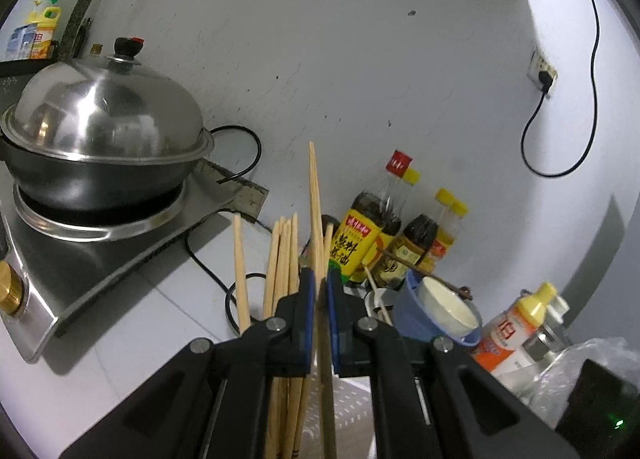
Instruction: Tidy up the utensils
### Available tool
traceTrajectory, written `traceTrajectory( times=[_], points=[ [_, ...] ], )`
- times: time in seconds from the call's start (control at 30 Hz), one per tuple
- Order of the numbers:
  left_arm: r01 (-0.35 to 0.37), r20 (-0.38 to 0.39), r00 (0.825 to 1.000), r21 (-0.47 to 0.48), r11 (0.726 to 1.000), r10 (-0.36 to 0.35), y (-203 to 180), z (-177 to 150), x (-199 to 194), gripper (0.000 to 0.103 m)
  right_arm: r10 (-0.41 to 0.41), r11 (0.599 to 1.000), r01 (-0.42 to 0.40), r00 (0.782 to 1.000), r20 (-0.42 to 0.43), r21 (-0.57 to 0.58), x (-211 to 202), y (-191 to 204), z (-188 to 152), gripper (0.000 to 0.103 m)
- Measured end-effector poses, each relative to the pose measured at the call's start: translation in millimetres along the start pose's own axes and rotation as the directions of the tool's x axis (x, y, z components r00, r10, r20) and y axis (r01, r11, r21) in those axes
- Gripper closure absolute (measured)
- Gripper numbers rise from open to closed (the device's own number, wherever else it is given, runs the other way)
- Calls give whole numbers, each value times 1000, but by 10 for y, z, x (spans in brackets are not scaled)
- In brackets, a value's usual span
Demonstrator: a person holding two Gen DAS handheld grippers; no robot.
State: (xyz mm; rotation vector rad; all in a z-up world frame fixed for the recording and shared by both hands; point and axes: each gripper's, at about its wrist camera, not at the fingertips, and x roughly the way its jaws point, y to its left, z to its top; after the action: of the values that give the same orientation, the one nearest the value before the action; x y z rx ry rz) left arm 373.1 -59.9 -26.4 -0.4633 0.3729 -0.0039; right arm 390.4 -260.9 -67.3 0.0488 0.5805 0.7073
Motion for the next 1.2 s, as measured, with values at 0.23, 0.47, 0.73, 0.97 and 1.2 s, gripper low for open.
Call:
traceTrajectory(
  times=[0.23,0.47,0.73,0.97,1.2],
  points=[
    [-53,11,999,13,999,53,-13,-274,51,97,4,1000,-3,1000,-8,24,47,-98,-55,67],
    [-51,-69,996,20,998,53,35,-414,35,97,-13,1000,14,1000,-11,23,42,-115,-69,65],
    [-33,-111,993,48,998,38,85,-452,-166,97,-42,999,42,999,-18,28,9,-4,-24,56],
    [-33,-119,992,72,997,41,157,-452,-454,71,-79,997,80,996,-34,19,-70,171,-12,52],
    [-87,-112,989,102,991,98,281,-548,-812,71,-83,996,84,995,-56,19,-156,355,-95,47]
  ],
)
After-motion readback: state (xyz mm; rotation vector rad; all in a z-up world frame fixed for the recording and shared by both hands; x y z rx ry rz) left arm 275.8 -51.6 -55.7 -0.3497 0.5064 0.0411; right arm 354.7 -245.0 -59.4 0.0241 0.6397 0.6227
